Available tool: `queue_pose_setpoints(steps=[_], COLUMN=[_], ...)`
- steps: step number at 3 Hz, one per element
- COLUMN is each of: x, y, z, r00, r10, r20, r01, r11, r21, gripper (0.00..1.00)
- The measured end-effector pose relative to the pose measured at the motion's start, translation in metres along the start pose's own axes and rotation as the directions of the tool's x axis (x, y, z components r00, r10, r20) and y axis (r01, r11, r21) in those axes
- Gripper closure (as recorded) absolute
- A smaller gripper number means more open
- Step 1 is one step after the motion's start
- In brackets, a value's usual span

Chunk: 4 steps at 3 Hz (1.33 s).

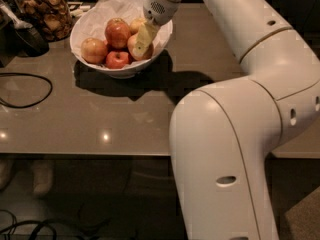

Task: Pick apple from white bowl

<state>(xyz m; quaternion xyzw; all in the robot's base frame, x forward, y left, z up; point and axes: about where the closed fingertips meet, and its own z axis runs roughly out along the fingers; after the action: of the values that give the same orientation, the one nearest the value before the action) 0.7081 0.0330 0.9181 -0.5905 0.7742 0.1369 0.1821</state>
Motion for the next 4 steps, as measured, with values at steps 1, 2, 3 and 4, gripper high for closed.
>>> queue_pose_setpoints(steps=[1, 2, 3, 4], x=[-0.004, -0.005, -0.012, -0.025], y=[0.009, 0.013, 0.021, 0.039], z=[-0.022, -0.033, -0.053, -0.080], r00=[0.999, 0.999, 0.994, 0.981], r10=[-0.017, -0.015, -0.060, -0.147], r20=[0.037, 0.042, 0.086, 0.128], r01=[0.017, 0.014, 0.059, 0.145], r11=[0.9998, 0.9998, 0.9981, 0.9891], r21=[0.005, 0.013, 0.015, 0.024], gripper=[1.00, 1.00, 1.00, 1.00])
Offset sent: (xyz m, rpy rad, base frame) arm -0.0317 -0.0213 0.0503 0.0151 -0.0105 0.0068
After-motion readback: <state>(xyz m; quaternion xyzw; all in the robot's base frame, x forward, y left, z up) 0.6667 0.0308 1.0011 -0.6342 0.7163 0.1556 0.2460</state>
